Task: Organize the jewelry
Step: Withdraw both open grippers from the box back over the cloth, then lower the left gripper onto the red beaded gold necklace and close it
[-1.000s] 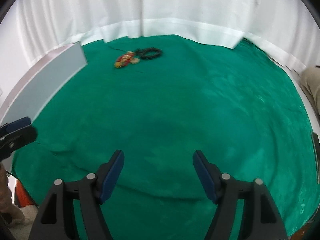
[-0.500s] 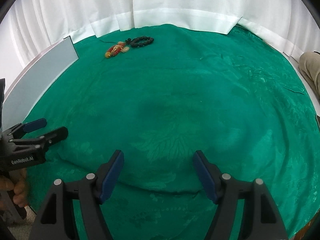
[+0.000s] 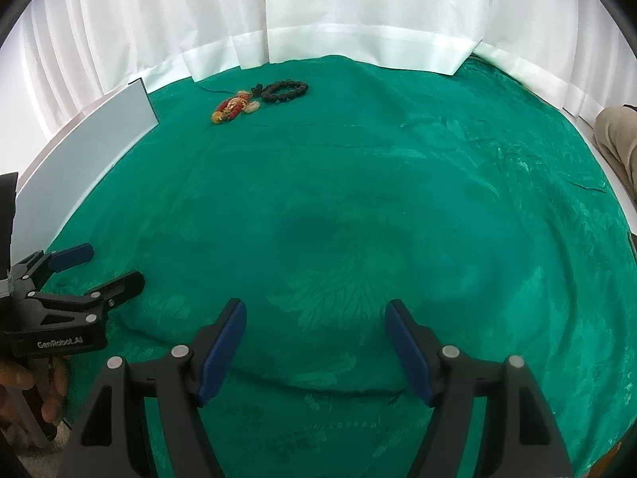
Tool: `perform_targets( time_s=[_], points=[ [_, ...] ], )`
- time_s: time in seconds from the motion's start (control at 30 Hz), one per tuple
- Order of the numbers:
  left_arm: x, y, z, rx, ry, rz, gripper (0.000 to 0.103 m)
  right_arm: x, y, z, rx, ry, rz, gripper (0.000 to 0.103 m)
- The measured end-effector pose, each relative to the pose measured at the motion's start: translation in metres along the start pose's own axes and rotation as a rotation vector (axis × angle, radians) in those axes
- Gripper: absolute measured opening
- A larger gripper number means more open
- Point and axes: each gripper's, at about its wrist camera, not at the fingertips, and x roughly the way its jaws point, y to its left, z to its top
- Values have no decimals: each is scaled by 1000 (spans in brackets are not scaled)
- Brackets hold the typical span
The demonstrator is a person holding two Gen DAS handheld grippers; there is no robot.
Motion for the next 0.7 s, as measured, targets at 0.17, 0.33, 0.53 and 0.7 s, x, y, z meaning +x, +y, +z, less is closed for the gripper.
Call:
perform_targets(
  time_s=[0.17, 0.33, 0.53, 0.7],
  points=[
    [1, -2, 2, -6, 44, 8, 103, 0, 1, 1, -5, -4, 4, 74],
    [-11, 8, 15, -34, 52, -57, 102, -1, -1, 2, -2, -8, 10, 74],
    [-43, 19, 83, -45, -62, -177, 102, -3, -6, 5, 17, -19, 27, 74],
    [-13, 18, 141, 13, -102, -186, 102, -4, -9, 6, 27, -29, 34, 74]
  ],
)
